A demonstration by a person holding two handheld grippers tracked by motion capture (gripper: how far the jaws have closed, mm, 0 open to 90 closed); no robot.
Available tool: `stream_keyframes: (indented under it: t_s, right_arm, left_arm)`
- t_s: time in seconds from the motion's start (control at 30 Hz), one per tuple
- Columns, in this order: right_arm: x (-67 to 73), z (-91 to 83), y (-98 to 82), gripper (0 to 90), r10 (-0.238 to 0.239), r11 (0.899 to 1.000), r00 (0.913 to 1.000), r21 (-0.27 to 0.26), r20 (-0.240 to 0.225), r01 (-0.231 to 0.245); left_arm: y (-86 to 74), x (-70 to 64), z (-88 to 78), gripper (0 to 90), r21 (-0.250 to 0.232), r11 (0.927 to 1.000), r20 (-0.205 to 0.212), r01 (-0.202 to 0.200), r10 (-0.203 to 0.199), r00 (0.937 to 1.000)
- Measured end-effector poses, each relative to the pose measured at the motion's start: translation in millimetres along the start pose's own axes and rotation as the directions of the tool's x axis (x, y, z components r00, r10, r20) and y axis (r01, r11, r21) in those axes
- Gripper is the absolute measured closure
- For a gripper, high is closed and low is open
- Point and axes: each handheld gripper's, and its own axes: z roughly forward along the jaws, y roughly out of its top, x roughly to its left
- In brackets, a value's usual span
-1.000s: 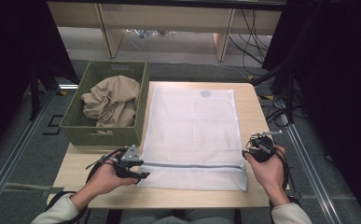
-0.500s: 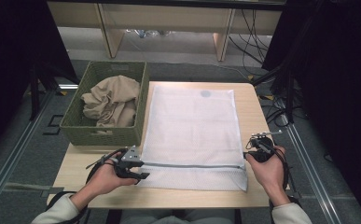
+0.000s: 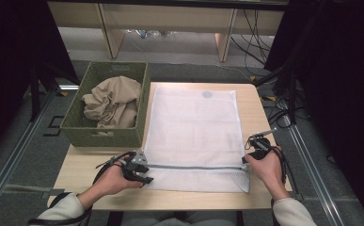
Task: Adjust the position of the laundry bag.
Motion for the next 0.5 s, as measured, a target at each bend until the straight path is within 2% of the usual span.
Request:
stream_keyframes:
  t_s: [0.07,0.13,0.17,0.2,0.23,0.27,0.3,0.33,0.37,0.47,0.5]
  right_arm:
    - [1.6,2.2,0.9,66.7,0.005,1.0,1.0,0.019,0.005,-0.005]
    - [6.5,6.3,2.6,71.6,-0.011,0.999,0.9999,0.052,0.002,0.011]
    - [7.3,7.5,3.4,72.5,-0.017,0.998,0.9998,0.062,0.007,0.017]
    - [7.4,8.3,3.8,73.6,-0.038,0.997,0.9992,0.069,0.013,0.037]
    - [7.4,8.3,3.8,73.6,-0.038,0.997,0.9992,0.069,0.013,0.037]
    - [4.9,11.8,4.1,75.1,-0.079,0.996,0.9969,0.041,0.008,0.078]
    - [7.7,10.5,5.5,77.0,-0.052,0.996,0.9986,0.076,0.012,0.051]
    - [7.7,10.5,5.5,77.0,-0.052,0.996,0.9986,0.076,0.012,0.051]
    - [11.8,9.5,5.3,78.4,-0.018,0.995,0.9997,0.094,0.014,0.017]
    - [12.4,10.6,5.2,79.6,-0.042,0.996,0.9991,0.086,0.01,0.041]
    - [13.9,11.2,5.7,80.0,-0.059,0.995,0.9983,0.084,0.005,0.058]
  left_arm:
    - [2.1,1.8,0.0,60.0,0.031,0.9992,-0.007,-0.026,0.026,0.9996]
    - [4.0,3.0,0.4,65.0,0.036,0.9991,-0.01,-0.022,0.023,0.9997]
    - [5.1,3.4,1.4,66.2,0.034,0.9994,-0.018,0.0,0.001,0.9998]
    - [5.1,3.4,1.4,66.4,0.034,0.9994,-0.018,0.0,0.001,0.9998]
    - [5.7,4.8,1.2,66.4,0.037,0.9992,-0.021,-0.014,0.015,0.9997]
    - [6.1,5.4,1.1,66.9,0.044,0.999,-0.023,-0.001,0.002,0.9997]
    - [6.4,6.8,0.8,67.1,0.045,0.999,-0.03,-0.009,0.011,0.9995]
    - [5.9,7.7,1.0,67.1,0.043,0.9991,-0.034,0.003,-0.001,0.9994]
    - [5.3,8.7,0.3,67.1,0.044,0.999,-0.036,0.008,-0.006,0.9993]
    - [3.1,12.4,-1.8,67.0,0.048,0.9987,-0.051,0.016,-0.014,0.9986]
    - [1.9,14.3,-3.0,66.9,0.053,0.998,-0.059,0.034,-0.031,0.9978]
